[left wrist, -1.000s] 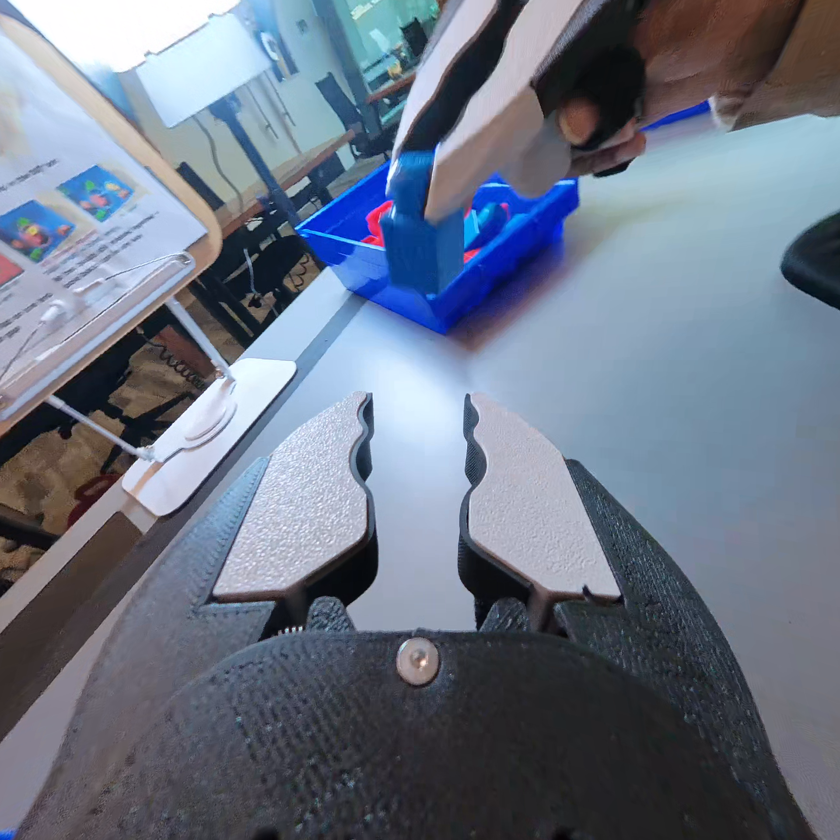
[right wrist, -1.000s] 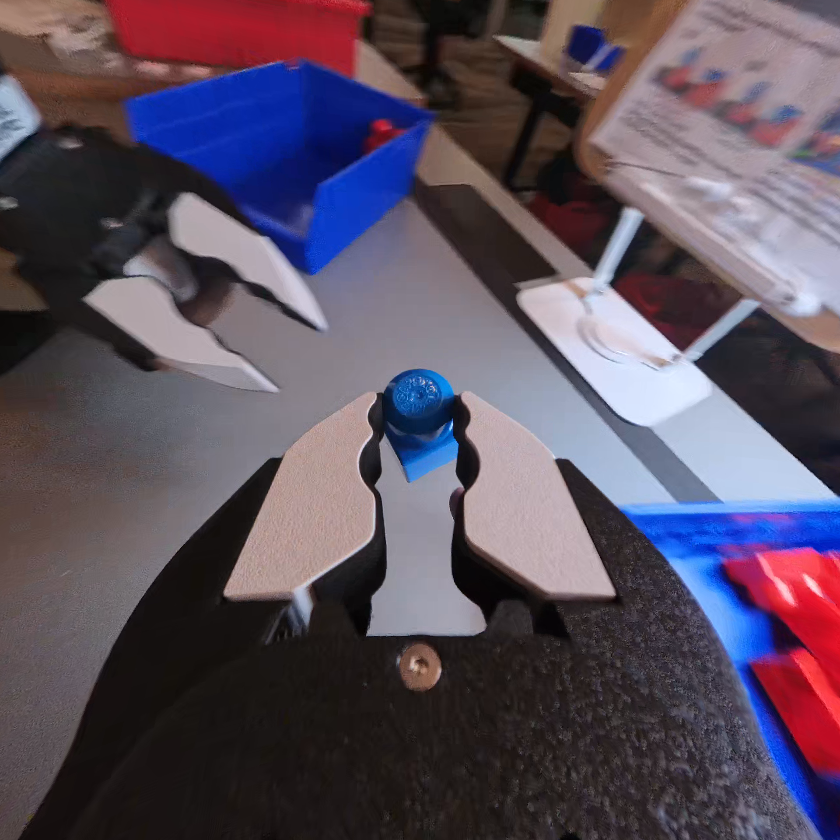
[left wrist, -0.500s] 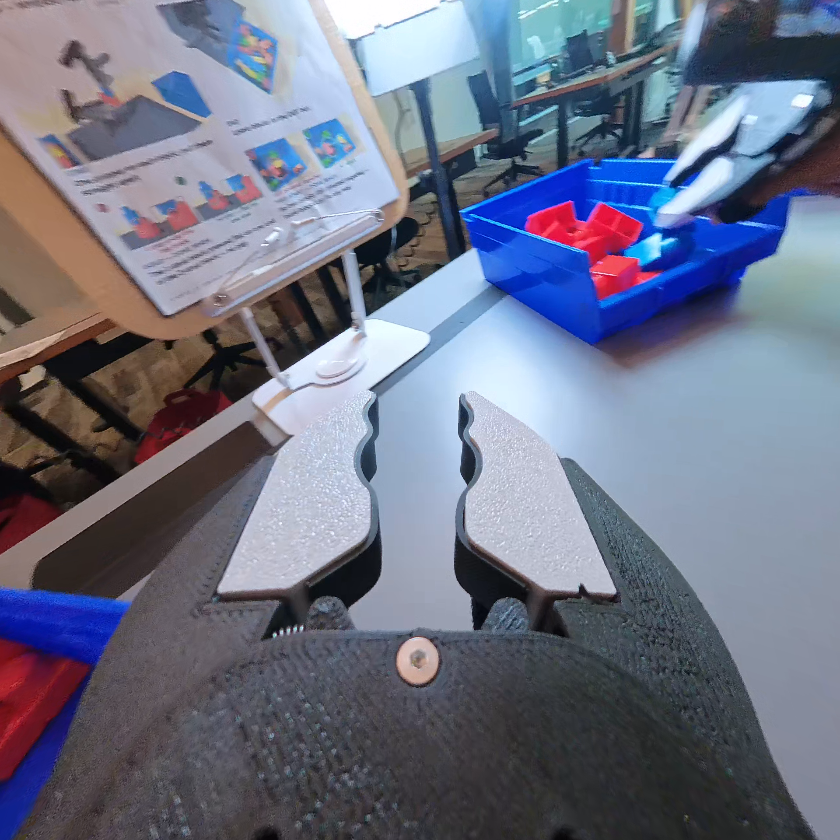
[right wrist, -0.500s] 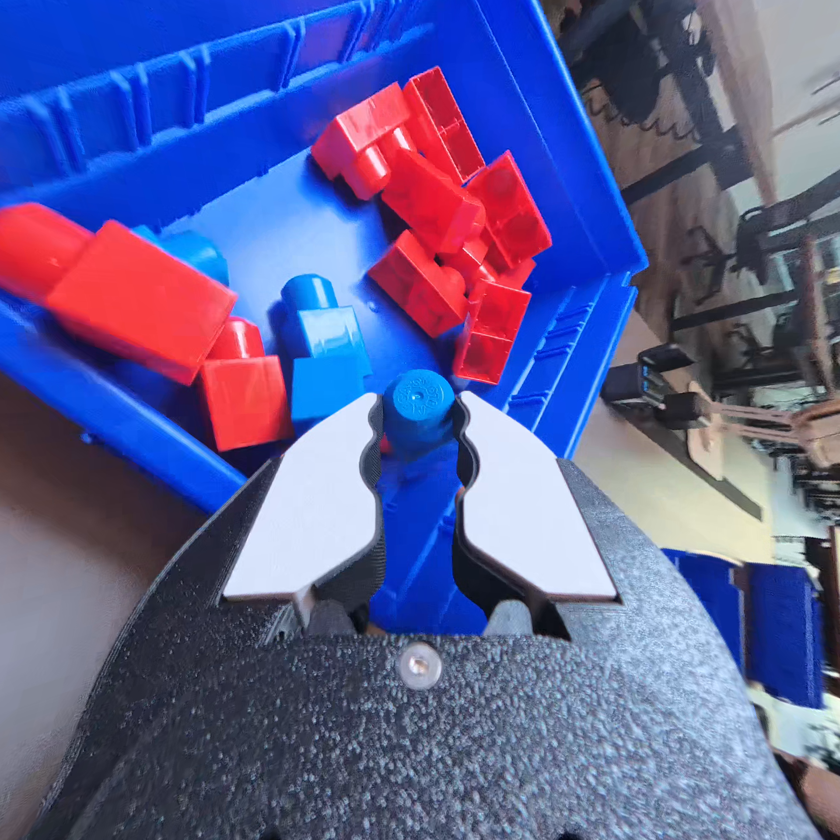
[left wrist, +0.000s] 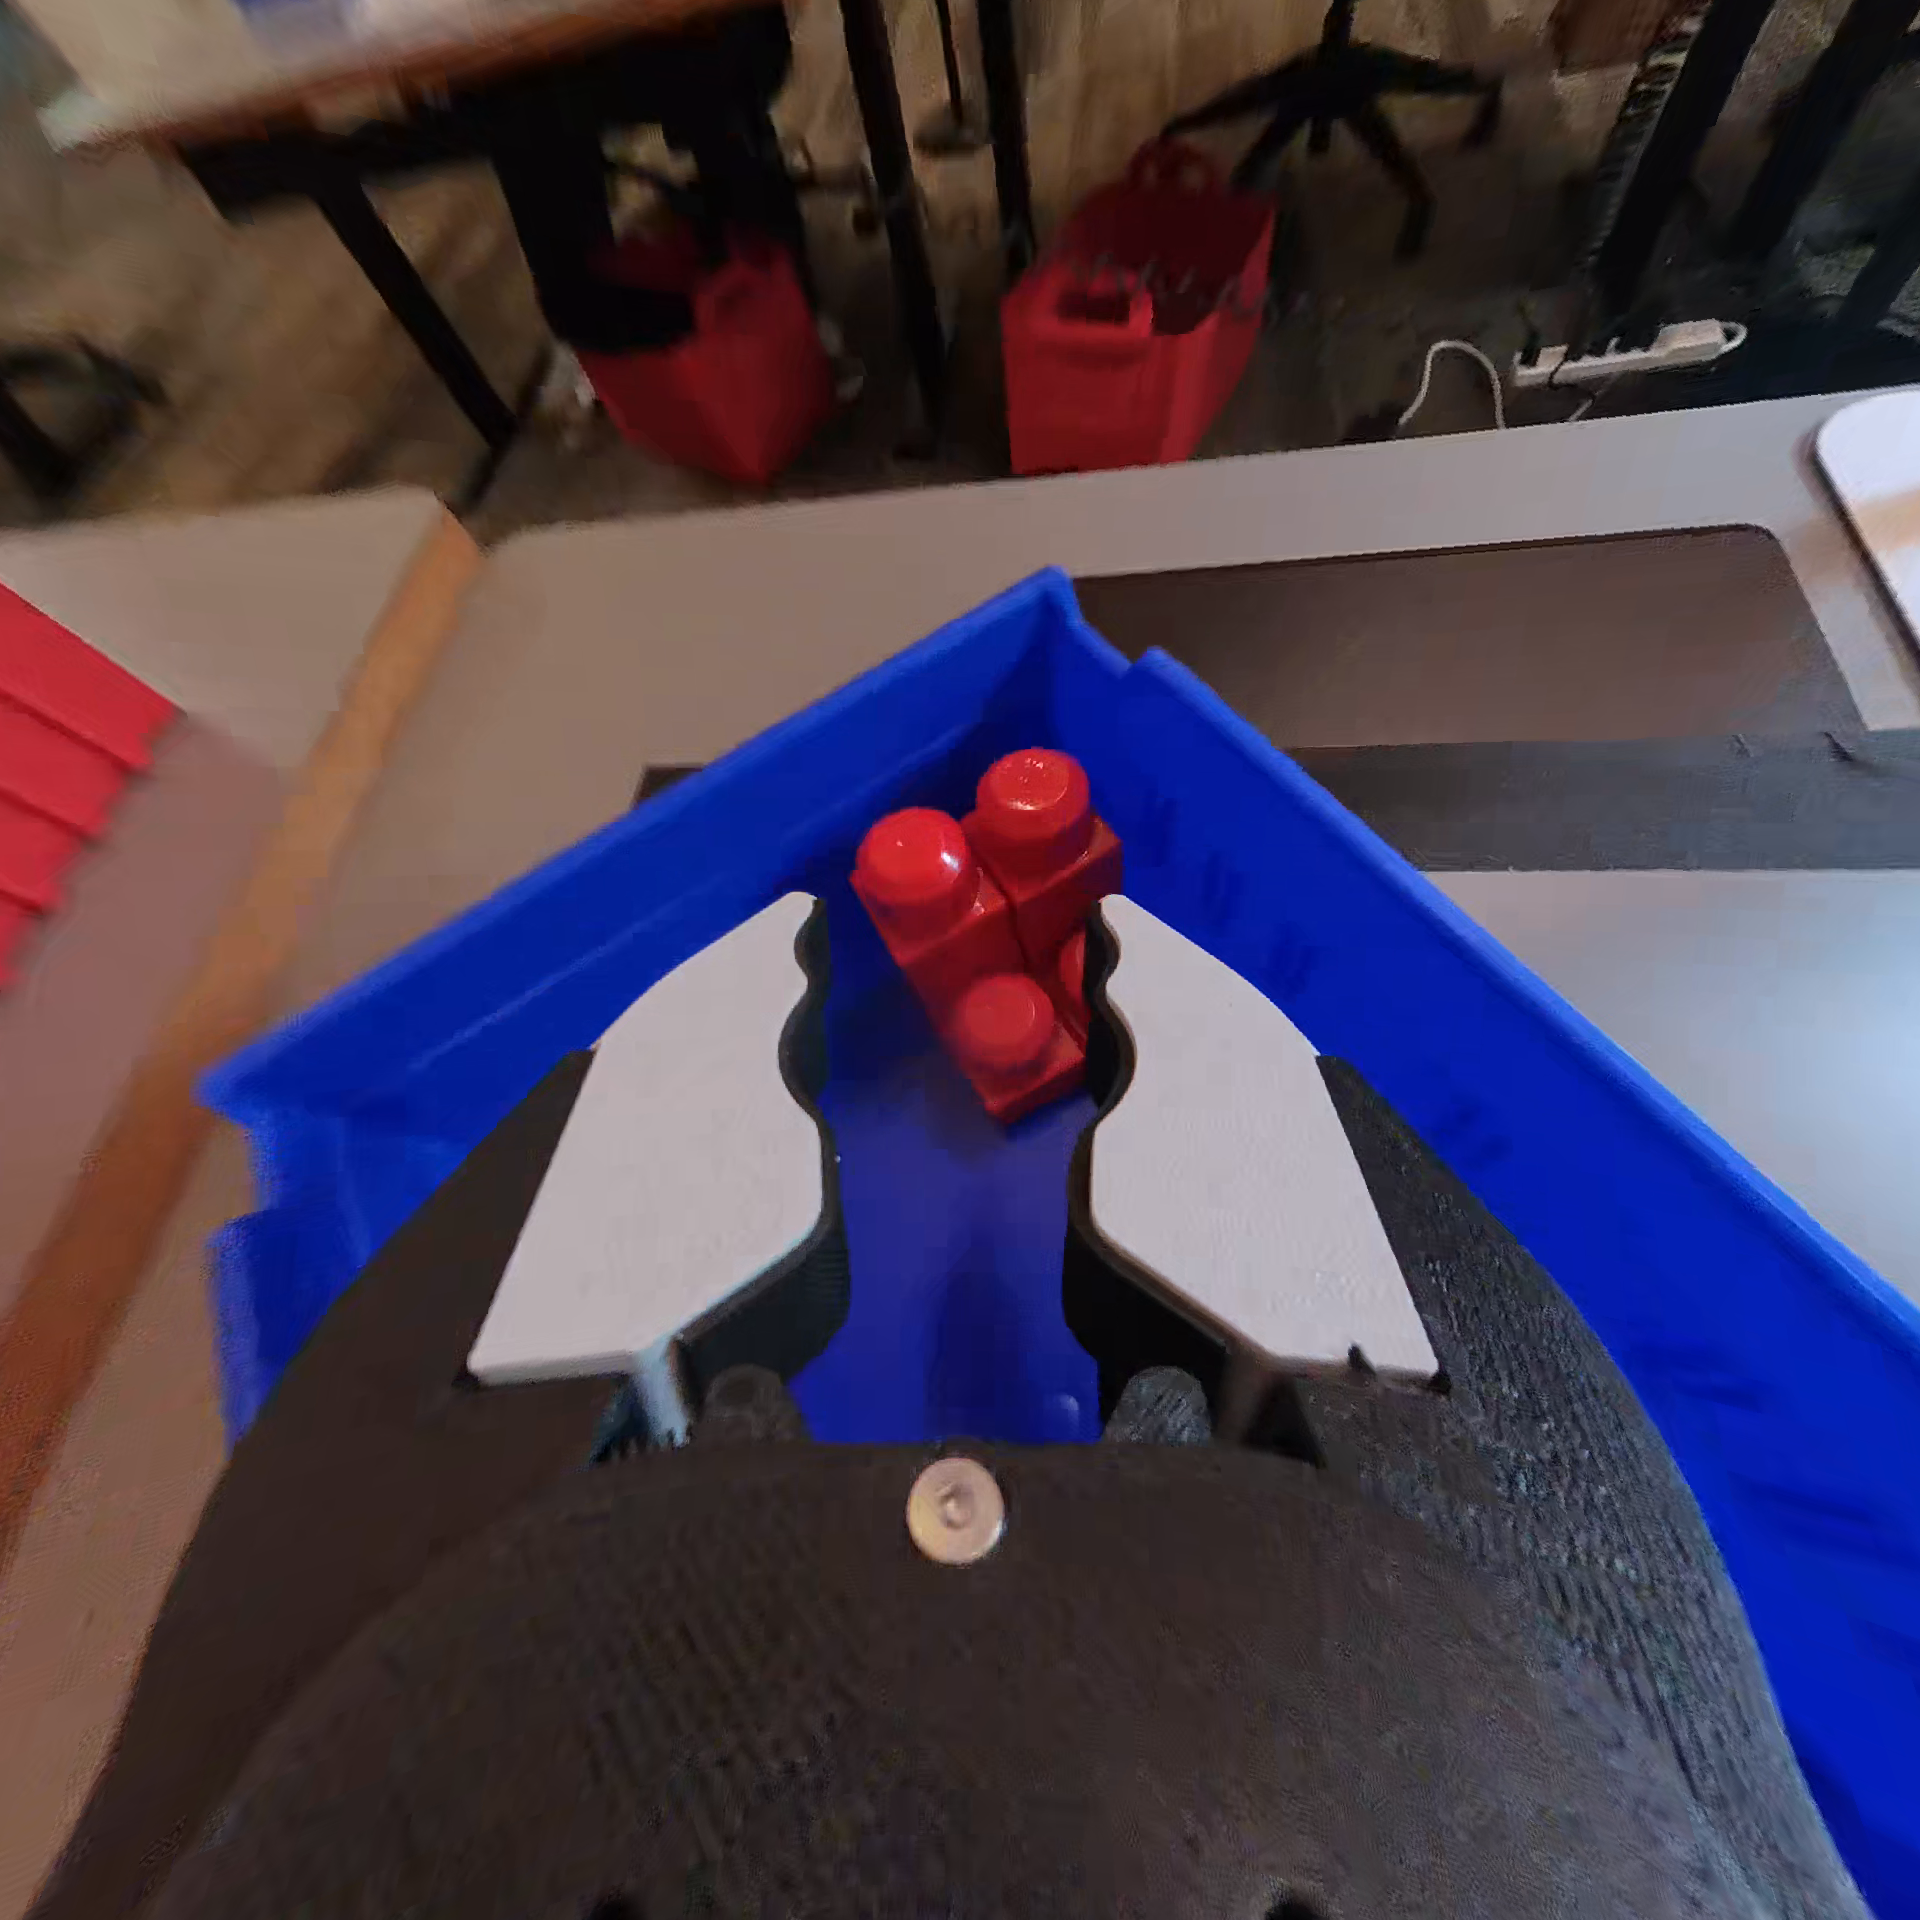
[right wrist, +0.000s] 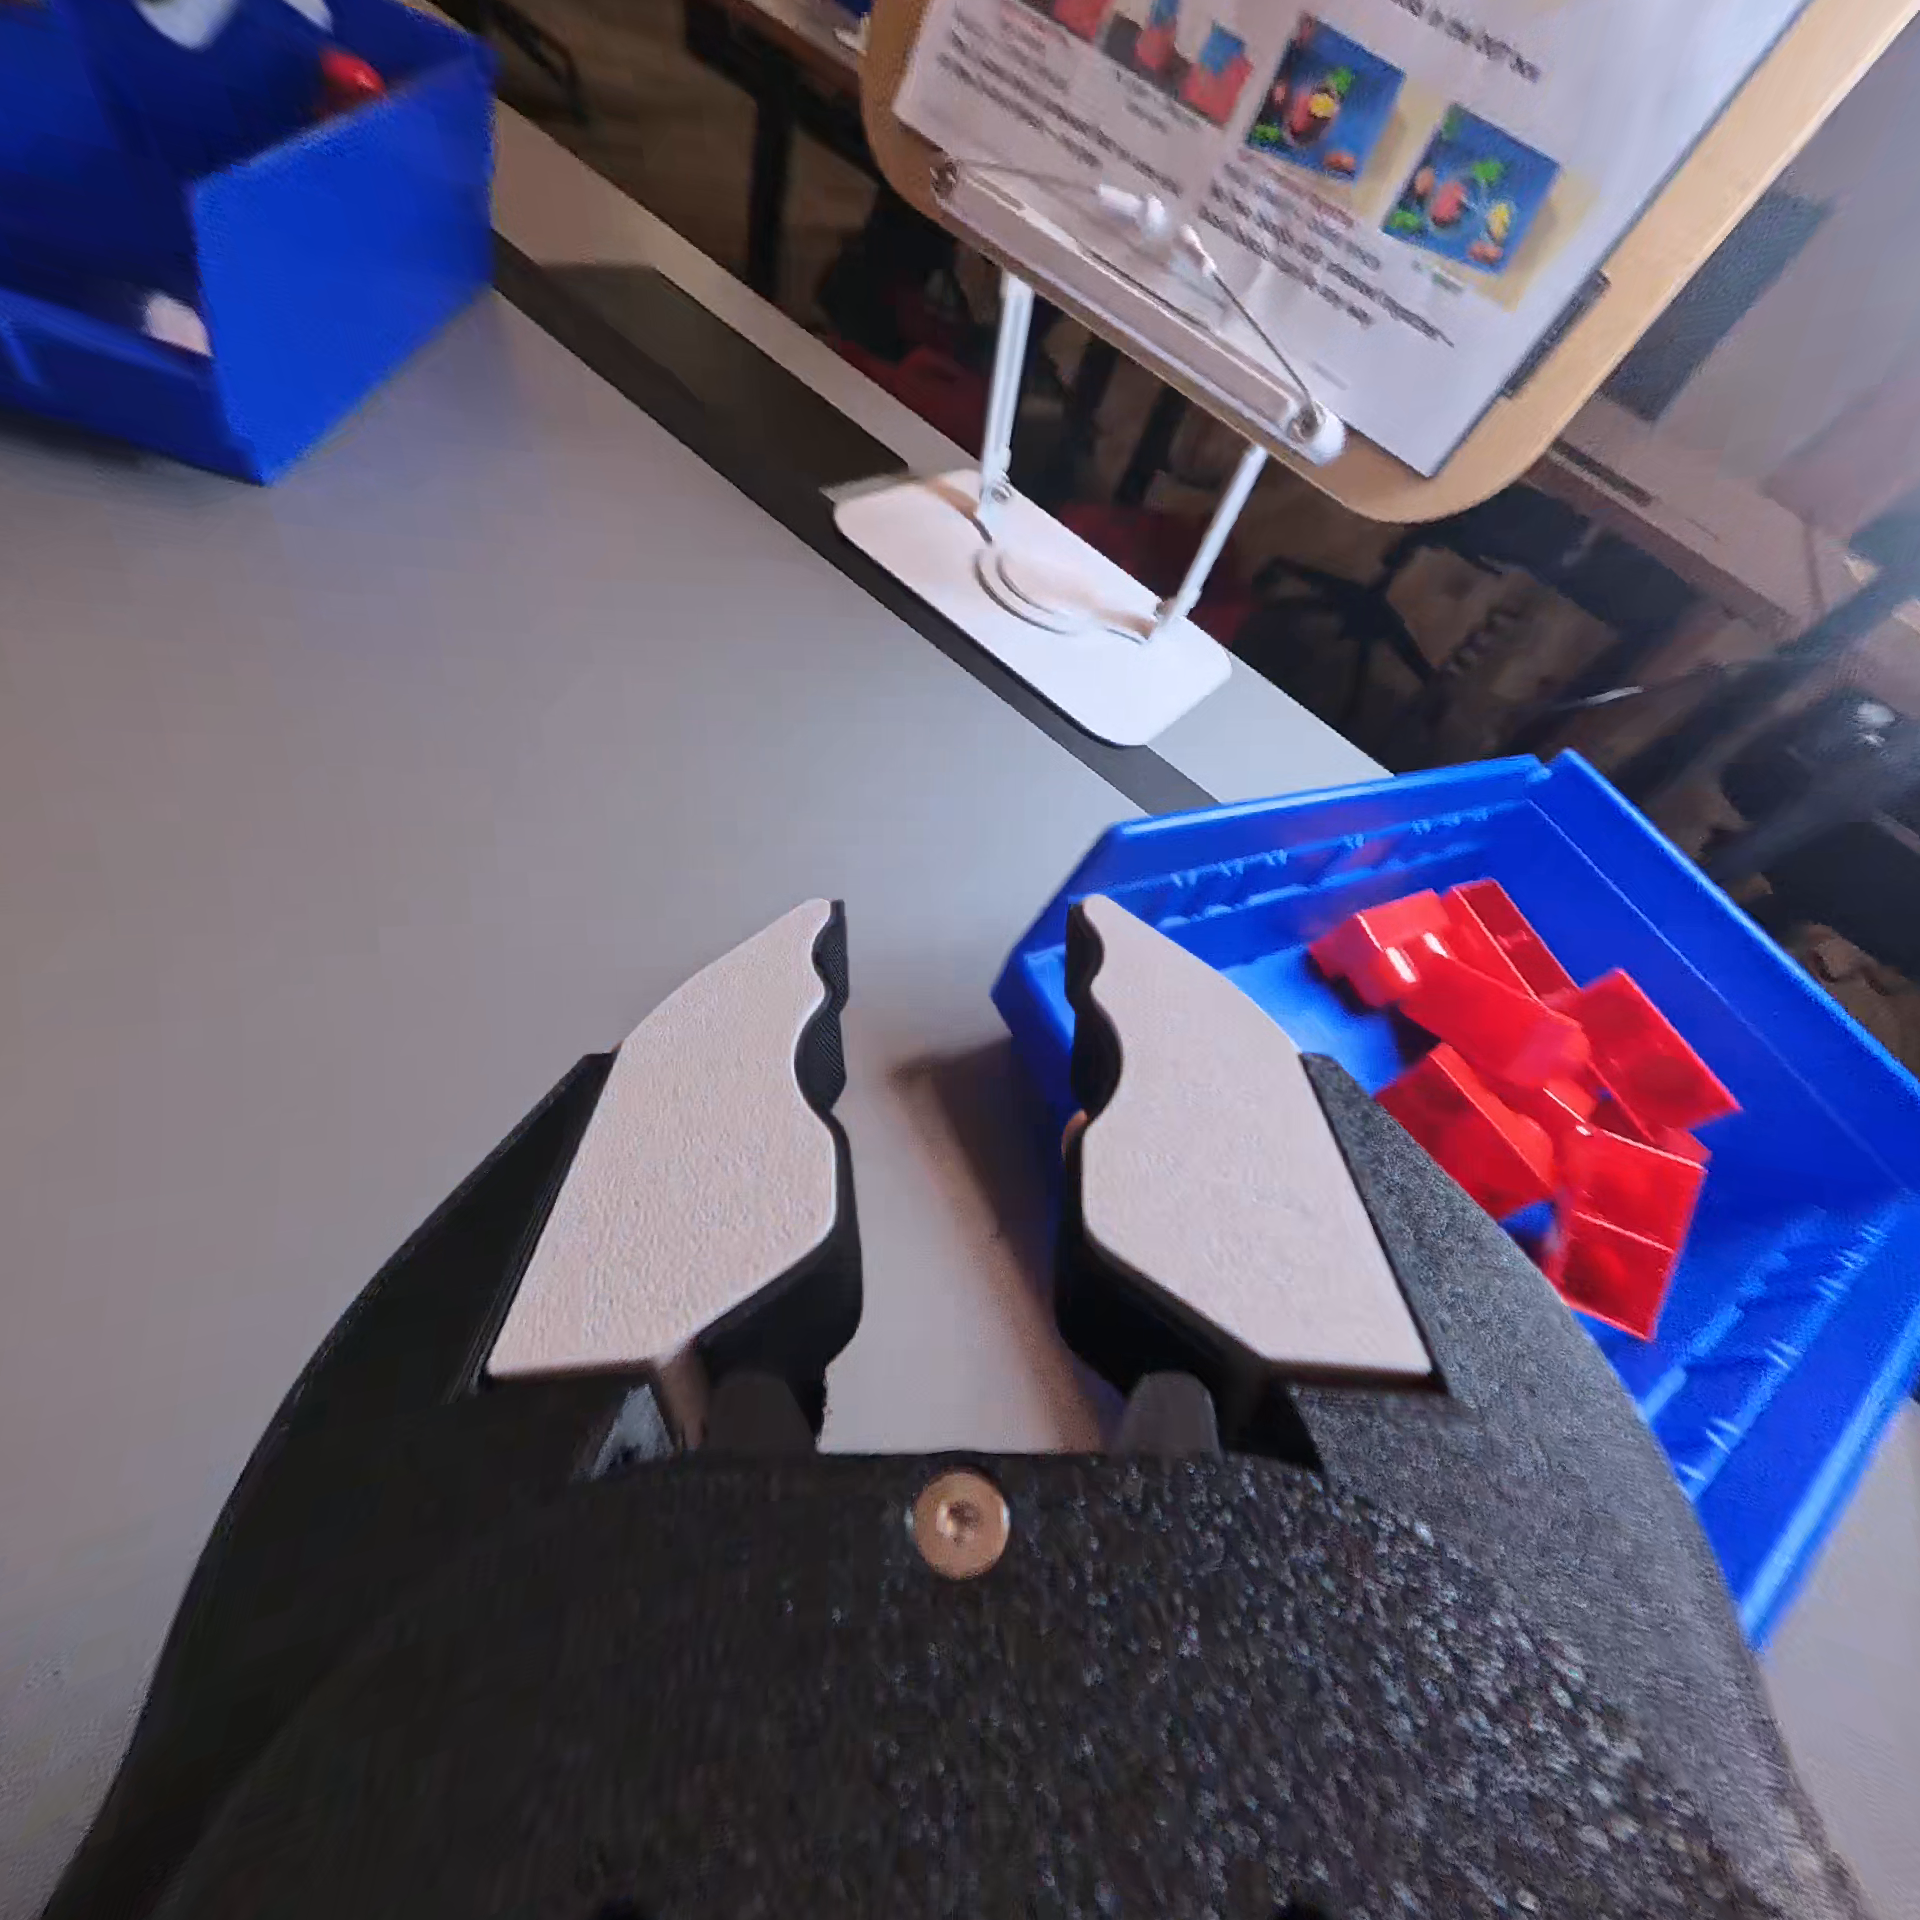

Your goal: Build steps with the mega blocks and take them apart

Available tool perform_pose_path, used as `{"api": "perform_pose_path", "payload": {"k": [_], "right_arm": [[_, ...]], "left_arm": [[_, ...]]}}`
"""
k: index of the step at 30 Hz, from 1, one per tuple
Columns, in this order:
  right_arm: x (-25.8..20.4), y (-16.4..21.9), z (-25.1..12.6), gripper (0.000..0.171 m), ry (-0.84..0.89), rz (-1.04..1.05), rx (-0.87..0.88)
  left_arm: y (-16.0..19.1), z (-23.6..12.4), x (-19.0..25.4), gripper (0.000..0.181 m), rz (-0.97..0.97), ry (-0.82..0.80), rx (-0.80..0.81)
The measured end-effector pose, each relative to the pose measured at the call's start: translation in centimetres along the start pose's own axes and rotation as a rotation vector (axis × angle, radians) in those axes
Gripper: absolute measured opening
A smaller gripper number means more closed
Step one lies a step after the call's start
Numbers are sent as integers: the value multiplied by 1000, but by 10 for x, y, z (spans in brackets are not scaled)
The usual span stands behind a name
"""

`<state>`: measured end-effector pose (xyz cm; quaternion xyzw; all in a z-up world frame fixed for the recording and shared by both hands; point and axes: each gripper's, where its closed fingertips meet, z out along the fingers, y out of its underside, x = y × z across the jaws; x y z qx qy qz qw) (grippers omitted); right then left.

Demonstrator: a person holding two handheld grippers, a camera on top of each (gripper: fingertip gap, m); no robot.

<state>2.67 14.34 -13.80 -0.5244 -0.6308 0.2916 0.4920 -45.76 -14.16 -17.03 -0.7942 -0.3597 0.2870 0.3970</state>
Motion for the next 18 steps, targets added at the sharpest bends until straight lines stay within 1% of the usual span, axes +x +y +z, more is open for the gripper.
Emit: {"api": "perform_pose_path", "payload": {"k": [2, 5, 6, 7, 8, 11, 13, 15, 17, 18], "right_arm": [[-20, -3, 6, 40, -57, -32, 59], [-39, -4, 9, 38, -90, -118, 93], [-44, -5, 9, 37, -98, -130, 101], [-48, -7, 8, 36, -108, -137, 116], [-52, -9, 7, 35, -123, -142, 131], [-57, -10, 6, 31, -138, -144, 164], [-61, -6, 7, 31, -164, -128, 170], [-69, -3, 9, 31, -217, -90, 174], [-82, -7, 5, 32, -301, -34, 213], [-88, -10, 2, 34, -344, -4, 232]], "left_arm": [[12, 23, -3, 48, -85, 37, -63], [26, 45, -10, 49, -146, 52, -120], [27, 49, -11, 46, -166, 68, -122], [26, 52, -9, 38, -186, 95, -107], [24, 53, -7, 38, -187, 121, -95], [26, 50, -10, 36, -141, 111, -102], [23, 42, -12, 35, -129, 108, -82], [6, 23, -14, 35, -126, 99, -8], [-24, -11, -12, 35, -67, 63, 141], [-42, -34, 0, 35, -14, 84, 234]]}}
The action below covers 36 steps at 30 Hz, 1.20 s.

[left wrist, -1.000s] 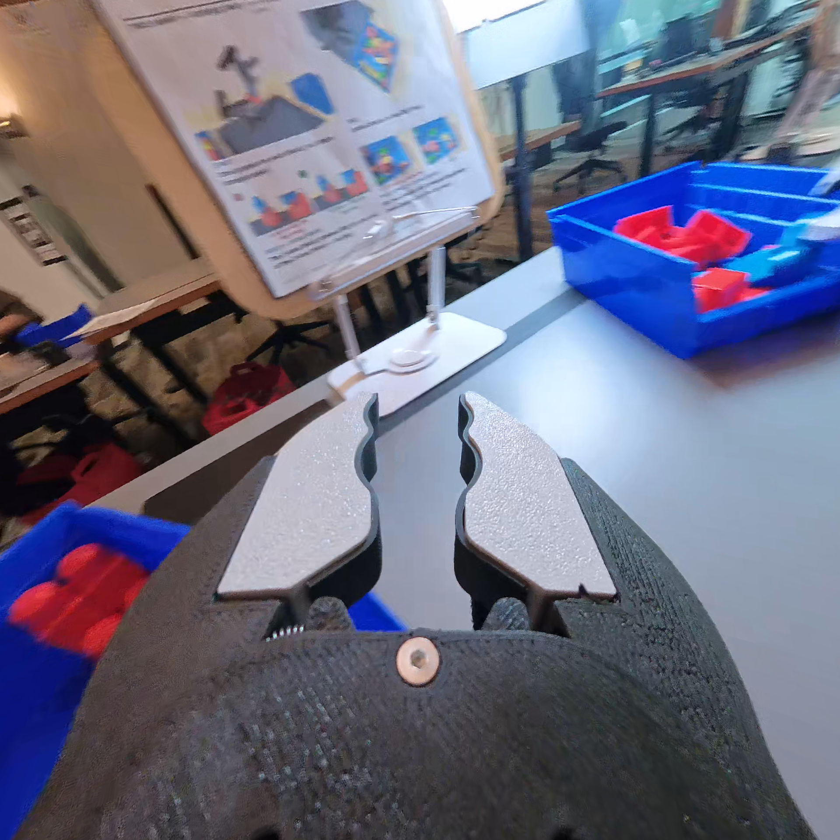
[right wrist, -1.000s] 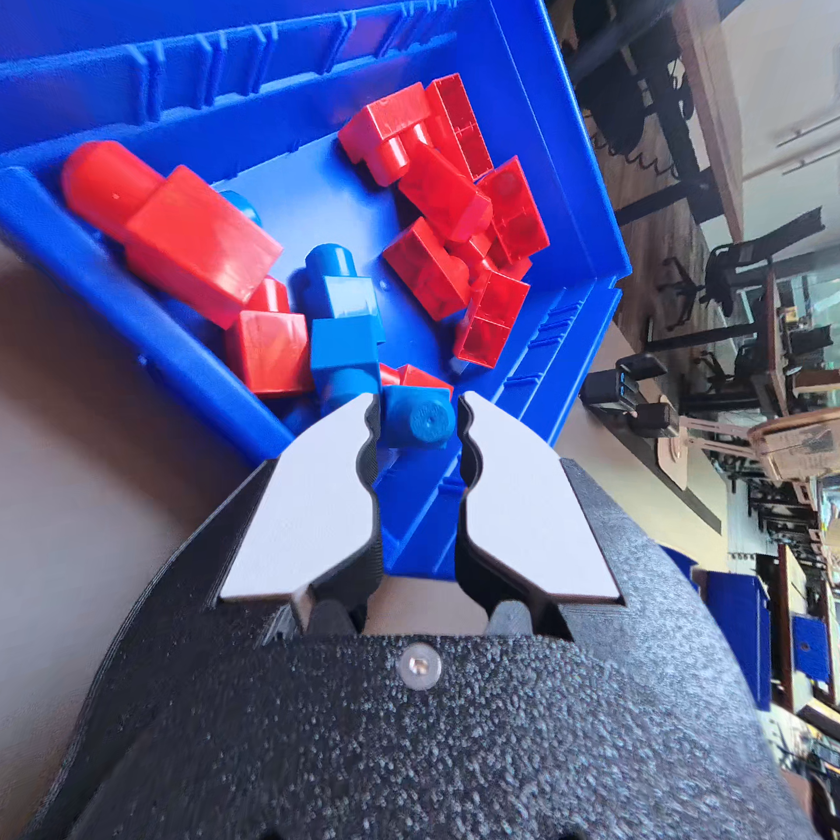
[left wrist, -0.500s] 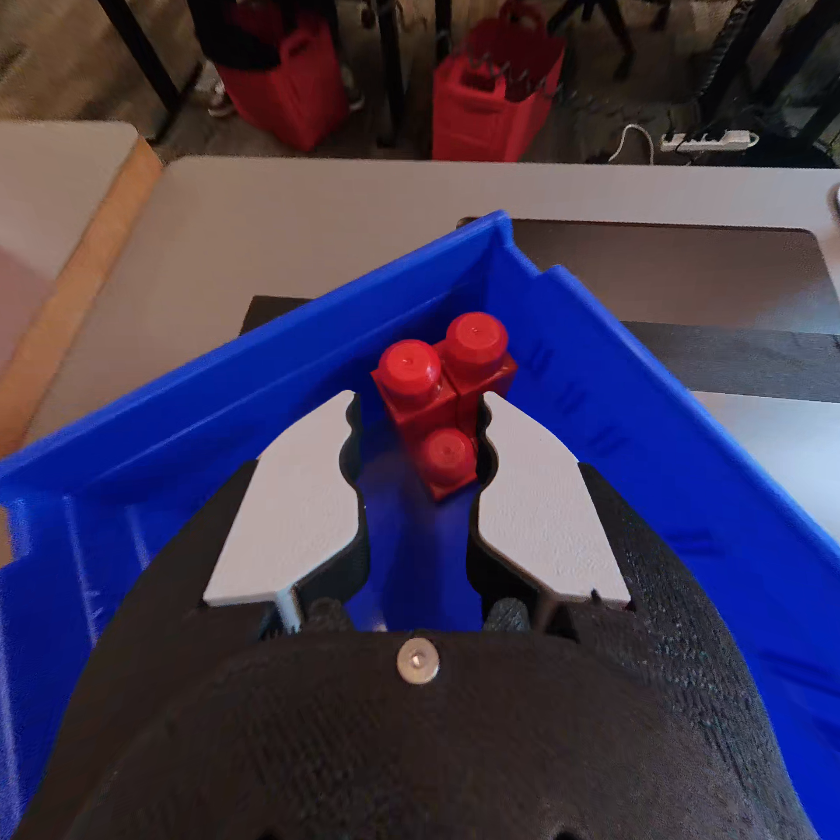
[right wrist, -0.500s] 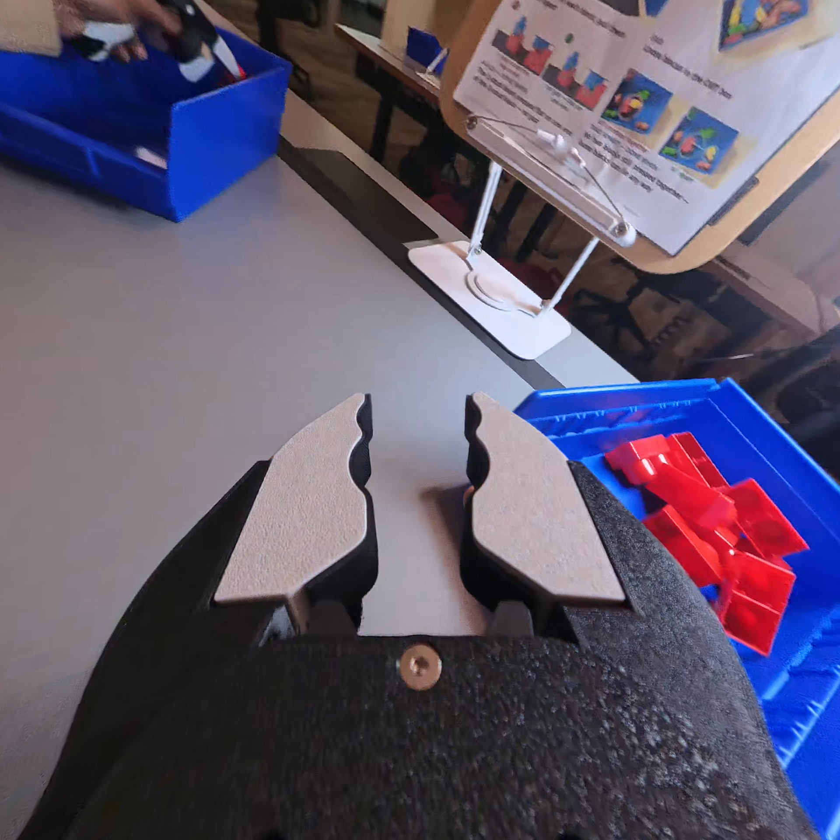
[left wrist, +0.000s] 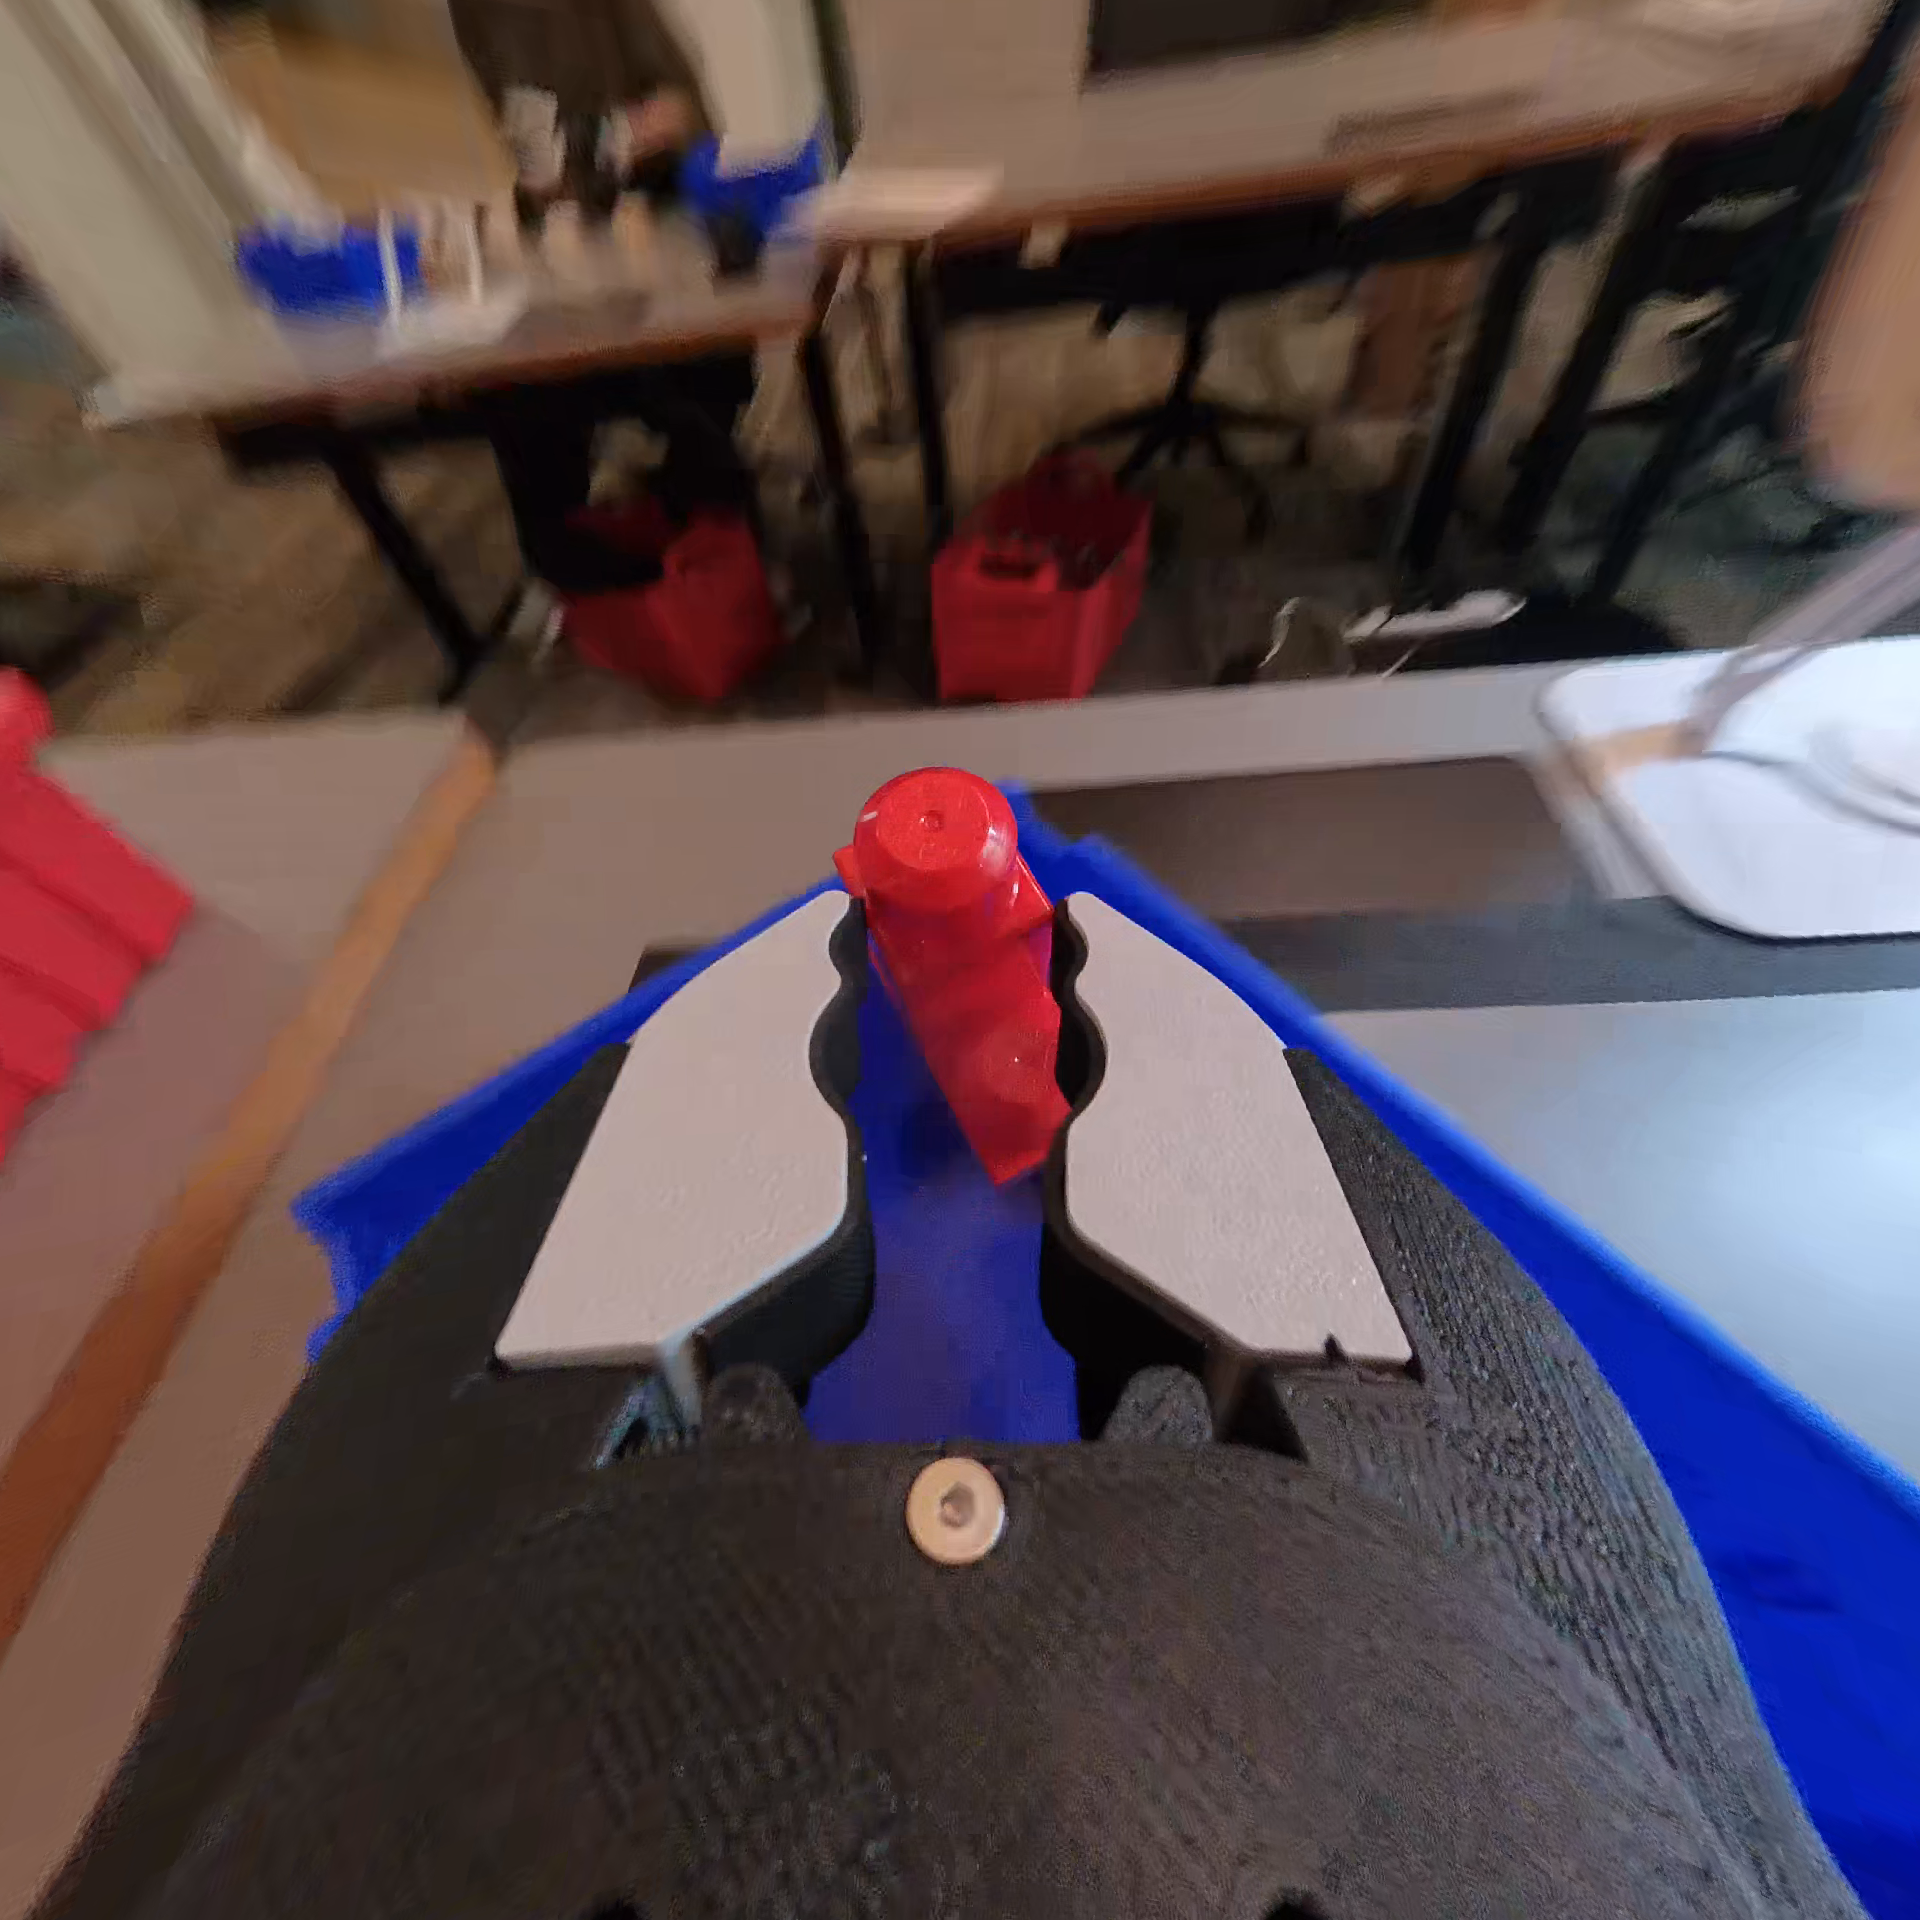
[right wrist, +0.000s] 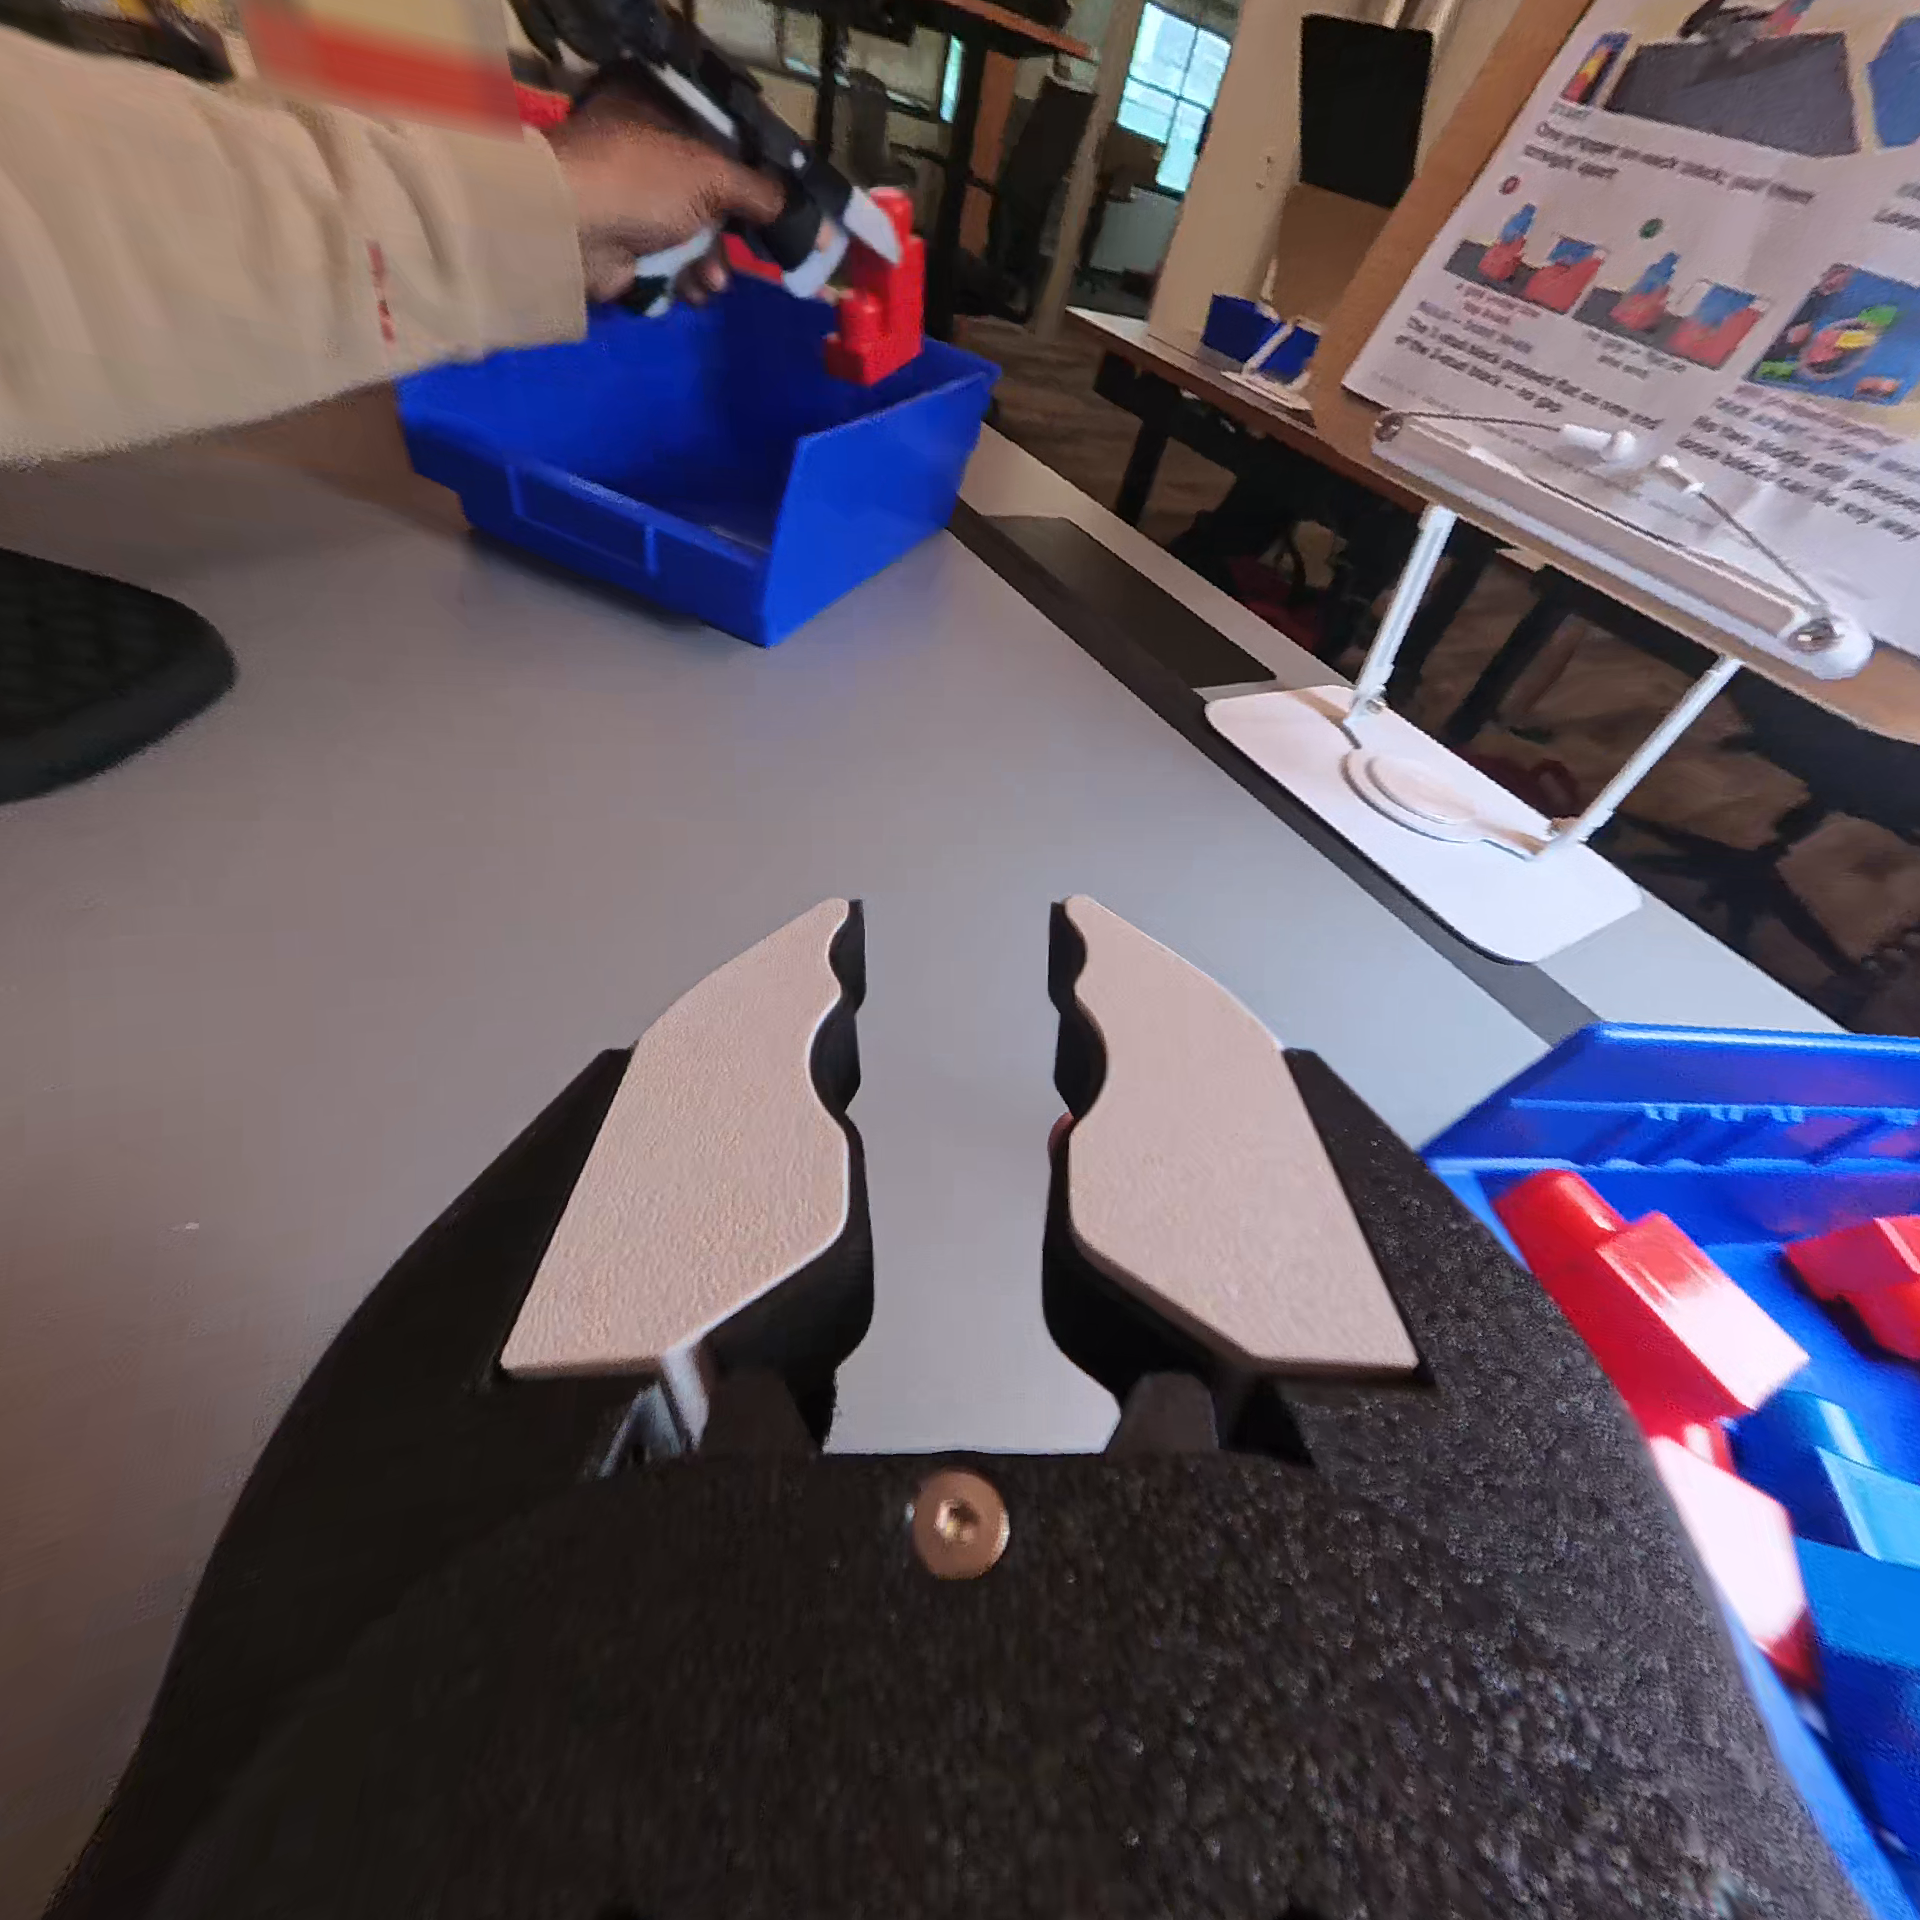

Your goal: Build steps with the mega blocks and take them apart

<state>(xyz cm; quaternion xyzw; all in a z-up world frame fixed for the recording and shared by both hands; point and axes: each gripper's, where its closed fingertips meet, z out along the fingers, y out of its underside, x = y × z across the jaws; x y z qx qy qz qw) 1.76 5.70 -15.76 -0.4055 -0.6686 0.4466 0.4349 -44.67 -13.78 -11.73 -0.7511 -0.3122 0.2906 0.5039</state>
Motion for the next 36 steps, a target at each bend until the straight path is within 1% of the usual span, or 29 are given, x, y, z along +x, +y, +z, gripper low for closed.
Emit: {"api": "perform_pose_path", "payload": {"k": [1, 3, 5, 7, 9, 11, 13, 15, 16, 17, 19, 21, 23, 24, 26, 27, 30, 36], "right_arm": [[-8, -4, 1, 37, -42, 27, 20], [-25, -11, 2, 42, -146, 84, 62], [-42, -15, 2, 45, -269, 138, 96], [-60, -17, -2, 47, -399, 180, 114], [-72, -18, -6, 52, -474, 177, 118], [-75, -20, -7, 60, -487, 151, 126], [-78, -23, -10, 68, -512, 162, 132], [-82, -27, -15, 70, -545, 179, 143], [-84, -28, -16, 63, -559, 176, 140], [-87, -26, -18, 49, -571, 160, 127], [-89, -23, -18, 43, -568, 137, 116], [-89, -23, -20, 41, -592, 158, 118], [-81, -21, -16, 40, -563, 175, 114], [-79, -19, -15, 40, -552, 179, 106], [-72, -12, -8, 40, -503, 183, 78], [-69, -8, -5, 40, -480, 174, 62], [-70, 2, 0, 40, -441, 109, 10], [-70, 14, 4, 40, -422, 66, -53]], "left_arm": [[-22, -19, 27, 35, 49, 87, 96], [-55, -69, 103, 34, 146, 367, 274], [-63, -129, 185, 34, 244, 689, 381], [-53, -196, 258, 34, 289, 1042, 451], [-33, -252, 312, 34, 308, 1333, 451], [-9, -291, 352, 34, 362, 1527, 436], [11, -314, 381, 34, 409, 1655, 414], [23, -324, 400, 34, 425, 1724, 394], [27, -327, 406, 34, 422, 1752, 392], [30, -329, 411, 34, 411, 1778, 383], [30, -332, 414, 33, 370, 1812, 394], [30, -328, 412, 33, 335, 1806, 387], [29, -318, 411, 33, 311, 1737, 410], [31, -314, 412, 39, 316, 1707, 415], [42, -307, 417, 56, 362, 1682, 351], [47, -304, 421, 58, 384, 1667, 324], [53, -295, 427, 38, 418, 1608, 339], [64, -287, 426, 36, 445, 1608, 294]]}}
